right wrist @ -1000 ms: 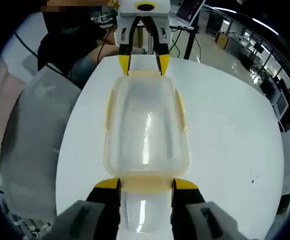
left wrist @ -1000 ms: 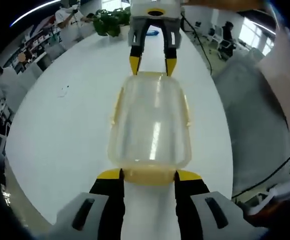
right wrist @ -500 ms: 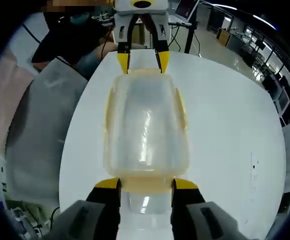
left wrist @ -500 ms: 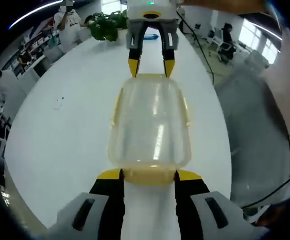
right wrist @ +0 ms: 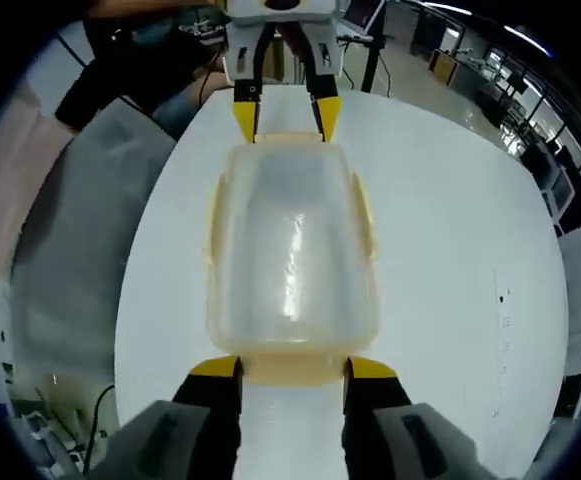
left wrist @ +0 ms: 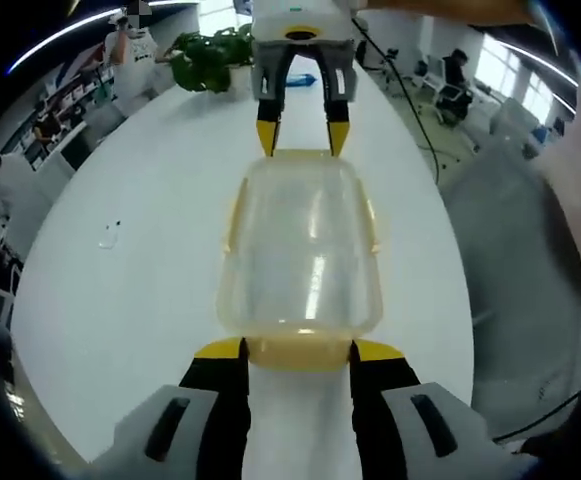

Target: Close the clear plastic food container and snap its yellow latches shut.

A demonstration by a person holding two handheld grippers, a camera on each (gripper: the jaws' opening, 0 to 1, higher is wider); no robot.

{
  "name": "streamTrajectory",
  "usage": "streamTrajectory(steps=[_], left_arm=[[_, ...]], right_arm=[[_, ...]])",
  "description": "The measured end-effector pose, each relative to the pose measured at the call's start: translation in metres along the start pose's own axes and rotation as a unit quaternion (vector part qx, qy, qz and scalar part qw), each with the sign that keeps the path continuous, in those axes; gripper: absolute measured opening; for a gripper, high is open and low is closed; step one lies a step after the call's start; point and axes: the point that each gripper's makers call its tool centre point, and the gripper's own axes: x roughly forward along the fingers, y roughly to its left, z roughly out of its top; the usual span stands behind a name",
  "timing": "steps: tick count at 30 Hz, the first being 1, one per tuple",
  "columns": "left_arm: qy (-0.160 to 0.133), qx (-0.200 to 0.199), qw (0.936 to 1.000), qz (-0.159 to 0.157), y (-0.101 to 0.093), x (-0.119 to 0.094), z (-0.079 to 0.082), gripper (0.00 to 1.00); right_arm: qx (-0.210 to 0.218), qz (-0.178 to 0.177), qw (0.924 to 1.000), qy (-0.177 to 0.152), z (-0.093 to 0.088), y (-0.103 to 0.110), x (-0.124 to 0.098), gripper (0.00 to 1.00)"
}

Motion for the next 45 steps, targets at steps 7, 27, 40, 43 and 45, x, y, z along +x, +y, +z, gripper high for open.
streamTrajectory(steps=[7,27,40,43,45], left_arm=[[0.004,0.006,1.0000,0.004,0.004,0.009,0.012,0.36],[-0.008,-0.003,1.0000,-0.002,0.001,0.032,0.029,0.36],[0.002,0.004,1.0000,0.001,-0.003,0.043,0.021,0.37],[0.000,0.003,1.0000,0.001,-0.002,0.043,0.020,0.37],[0.000,0.008,1.0000,0.003,-0.002,0.043,0.020,0.37]], right_arm=[[0.006,-0.005,1.0000,0.001,-0.015,-0.004,-0.004,0.37],[0.021,0.001,0.9992,0.034,-0.047,-0.006,0.000,0.37],[0.019,-0.008,0.9995,0.023,-0.049,-0.003,0.008,0.37],[0.017,-0.010,0.9995,0.024,-0.049,-0.003,0.008,0.37],[0.019,-0.010,0.9995,0.024,-0.050,-0.003,0.009,0.37]])
